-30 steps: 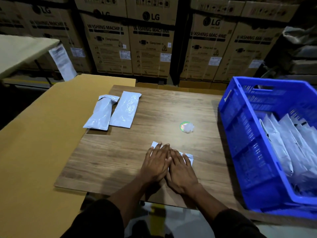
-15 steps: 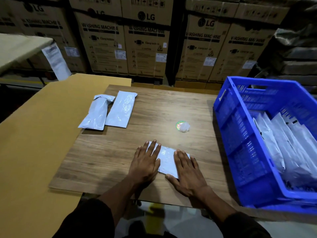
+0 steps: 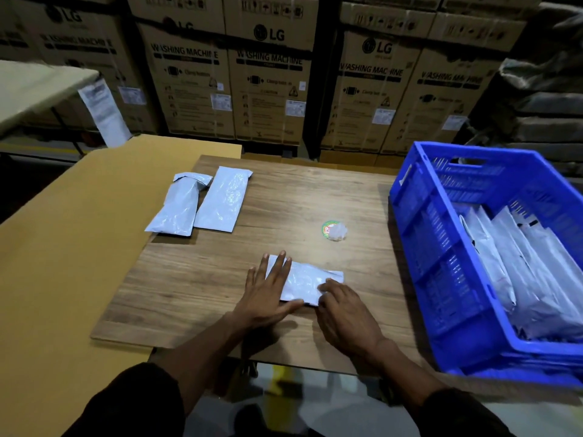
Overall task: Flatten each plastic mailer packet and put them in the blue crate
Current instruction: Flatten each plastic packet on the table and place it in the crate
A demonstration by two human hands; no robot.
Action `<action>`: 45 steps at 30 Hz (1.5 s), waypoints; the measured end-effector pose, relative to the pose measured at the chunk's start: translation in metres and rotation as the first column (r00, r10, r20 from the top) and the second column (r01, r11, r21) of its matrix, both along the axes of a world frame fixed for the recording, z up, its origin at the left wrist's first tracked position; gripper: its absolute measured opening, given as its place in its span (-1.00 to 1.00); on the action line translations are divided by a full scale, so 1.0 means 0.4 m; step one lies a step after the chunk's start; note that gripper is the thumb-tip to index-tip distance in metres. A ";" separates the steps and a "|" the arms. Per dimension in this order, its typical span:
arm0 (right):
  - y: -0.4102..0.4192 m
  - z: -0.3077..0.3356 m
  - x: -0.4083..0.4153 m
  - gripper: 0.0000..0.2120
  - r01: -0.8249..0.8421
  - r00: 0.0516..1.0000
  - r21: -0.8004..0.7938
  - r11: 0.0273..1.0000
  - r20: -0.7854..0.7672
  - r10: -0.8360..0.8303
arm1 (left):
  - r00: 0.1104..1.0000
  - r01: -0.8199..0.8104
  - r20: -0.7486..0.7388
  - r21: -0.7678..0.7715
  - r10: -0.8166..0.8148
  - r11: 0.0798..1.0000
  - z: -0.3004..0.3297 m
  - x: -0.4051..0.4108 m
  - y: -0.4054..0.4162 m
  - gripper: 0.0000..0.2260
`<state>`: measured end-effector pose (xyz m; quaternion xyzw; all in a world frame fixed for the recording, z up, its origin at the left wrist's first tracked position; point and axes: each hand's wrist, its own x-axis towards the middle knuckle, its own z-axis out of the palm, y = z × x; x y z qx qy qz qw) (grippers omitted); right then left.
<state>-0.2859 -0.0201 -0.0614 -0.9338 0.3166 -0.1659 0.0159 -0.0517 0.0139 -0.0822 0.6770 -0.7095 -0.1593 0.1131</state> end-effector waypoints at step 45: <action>-0.197 0.597 -0.410 -0.65 0.306 0.811 -0.178 0.935 0.563 -0.158 | 0.982 0.190 0.134 -0.645 -0.136 0.740 0.435 -0.575 -0.270 -0.55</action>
